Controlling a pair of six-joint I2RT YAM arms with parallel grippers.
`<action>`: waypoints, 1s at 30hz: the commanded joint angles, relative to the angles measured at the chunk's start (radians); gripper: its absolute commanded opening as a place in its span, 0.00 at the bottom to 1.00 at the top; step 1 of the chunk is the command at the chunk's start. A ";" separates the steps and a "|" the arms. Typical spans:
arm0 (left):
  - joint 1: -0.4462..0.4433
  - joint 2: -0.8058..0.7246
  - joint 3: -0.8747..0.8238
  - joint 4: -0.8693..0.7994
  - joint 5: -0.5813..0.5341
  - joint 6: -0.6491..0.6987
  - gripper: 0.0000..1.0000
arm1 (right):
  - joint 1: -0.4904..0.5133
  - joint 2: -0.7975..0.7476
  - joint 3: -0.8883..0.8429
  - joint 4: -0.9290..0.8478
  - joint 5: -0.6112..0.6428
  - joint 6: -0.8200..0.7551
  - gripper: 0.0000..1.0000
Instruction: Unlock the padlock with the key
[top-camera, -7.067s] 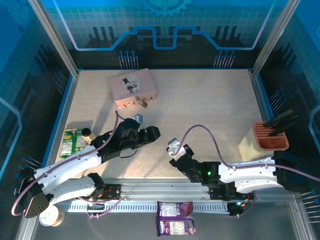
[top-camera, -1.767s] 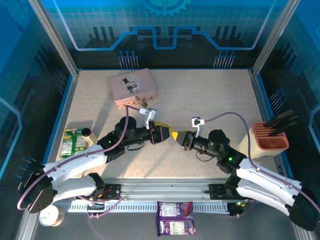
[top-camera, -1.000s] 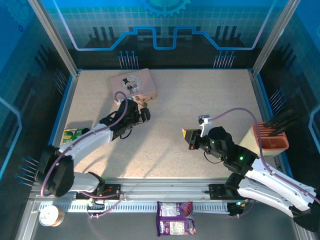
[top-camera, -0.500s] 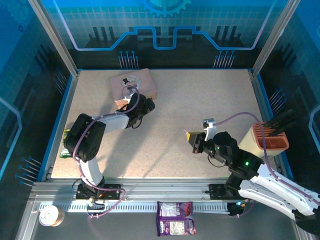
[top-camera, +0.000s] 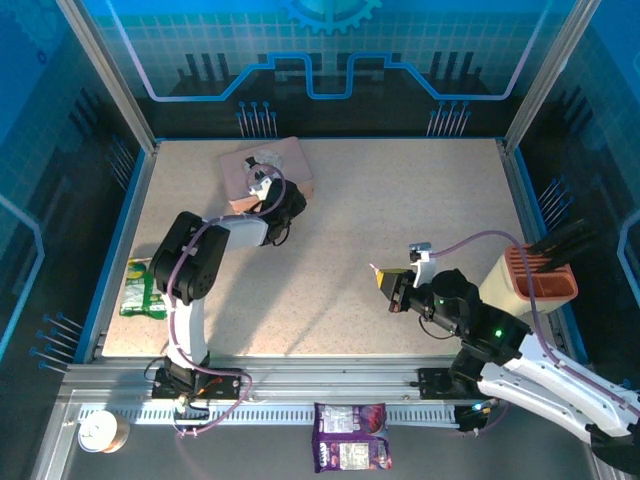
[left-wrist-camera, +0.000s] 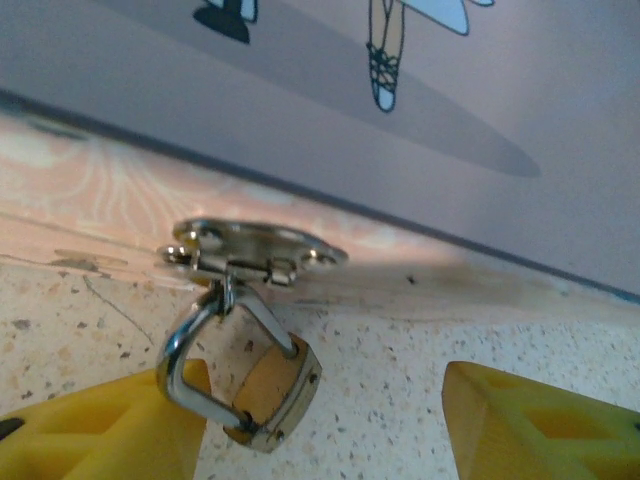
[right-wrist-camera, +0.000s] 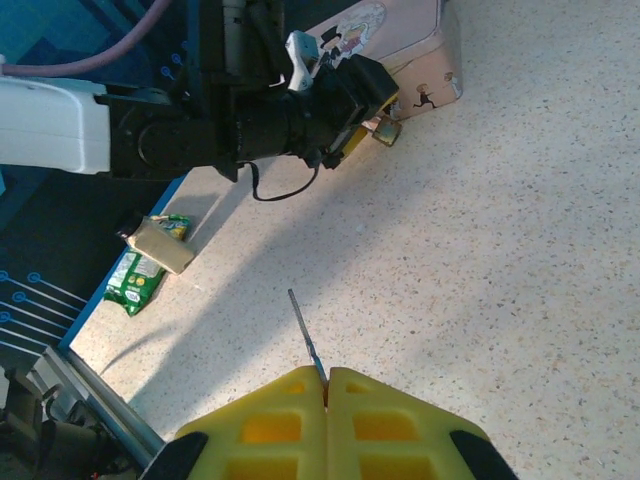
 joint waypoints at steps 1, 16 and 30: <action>0.012 0.037 0.048 -0.019 -0.044 -0.020 0.61 | -0.006 -0.018 -0.011 -0.010 -0.015 -0.009 0.00; 0.023 0.090 0.095 -0.047 -0.019 -0.014 0.24 | -0.038 -0.029 -0.027 -0.064 -0.007 0.036 0.00; -0.050 0.013 0.061 -0.092 0.153 0.229 0.07 | -0.111 0.009 -0.016 -0.118 -0.052 0.107 0.00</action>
